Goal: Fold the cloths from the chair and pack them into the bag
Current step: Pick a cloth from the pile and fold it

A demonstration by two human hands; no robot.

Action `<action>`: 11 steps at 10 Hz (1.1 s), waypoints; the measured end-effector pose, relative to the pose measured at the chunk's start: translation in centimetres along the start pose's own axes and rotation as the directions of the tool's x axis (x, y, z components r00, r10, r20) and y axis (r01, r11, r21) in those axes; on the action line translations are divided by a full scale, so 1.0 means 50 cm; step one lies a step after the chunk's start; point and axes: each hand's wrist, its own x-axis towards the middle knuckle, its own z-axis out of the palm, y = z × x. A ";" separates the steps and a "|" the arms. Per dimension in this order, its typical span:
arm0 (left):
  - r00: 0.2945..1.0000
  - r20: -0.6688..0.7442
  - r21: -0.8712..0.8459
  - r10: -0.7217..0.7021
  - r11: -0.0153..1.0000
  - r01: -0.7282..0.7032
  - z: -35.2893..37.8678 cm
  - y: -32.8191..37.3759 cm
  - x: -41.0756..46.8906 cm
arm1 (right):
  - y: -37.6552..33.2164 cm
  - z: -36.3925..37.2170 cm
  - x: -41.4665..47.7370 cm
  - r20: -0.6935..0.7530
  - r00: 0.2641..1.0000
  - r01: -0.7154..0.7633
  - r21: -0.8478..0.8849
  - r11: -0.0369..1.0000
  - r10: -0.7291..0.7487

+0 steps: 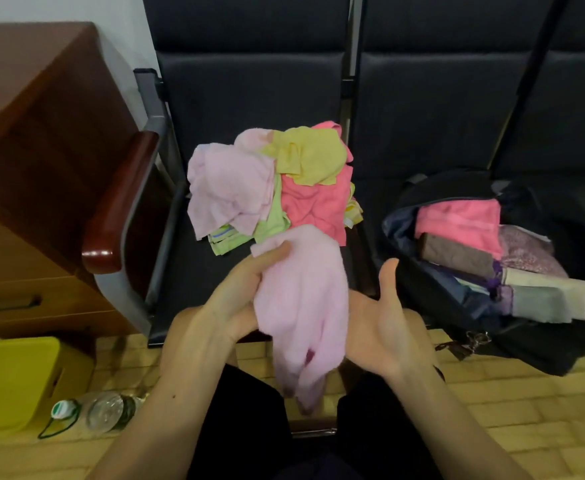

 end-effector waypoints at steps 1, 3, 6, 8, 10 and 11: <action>0.989 0.147 0.053 -0.014 0.999 0.006 -0.009 0.007 -0.006 | -0.024 -0.041 -0.018 -0.095 0.970 -0.161 0.444 0.882 0.224; 0.952 0.306 0.451 -0.018 0.883 -0.128 -0.015 0.051 -0.025 | -0.063 -0.003 -0.006 0.360 0.932 0.129 -0.229 0.965 -0.039; 0.937 0.332 0.552 -0.106 0.828 -0.102 0.004 0.108 -0.058 | -0.108 0.026 -0.031 0.101 0.933 0.356 -0.096 0.930 -0.346; 0.989 0.142 0.490 0.042 0.865 -0.107 0.020 0.139 -0.058 | -0.167 0.025 -0.064 0.225 0.756 0.648 -0.394 0.652 -0.615; 0.973 0.050 0.368 0.223 0.902 -0.226 0.048 0.169 -0.068 | -0.219 0.059 -0.117 0.343 0.663 0.674 -0.662 0.330 -0.666; 0.929 0.161 0.458 0.334 0.809 -0.370 0.069 0.184 -0.084 | -0.239 0.071 -0.134 0.382 0.591 0.651 -0.746 0.141 -0.711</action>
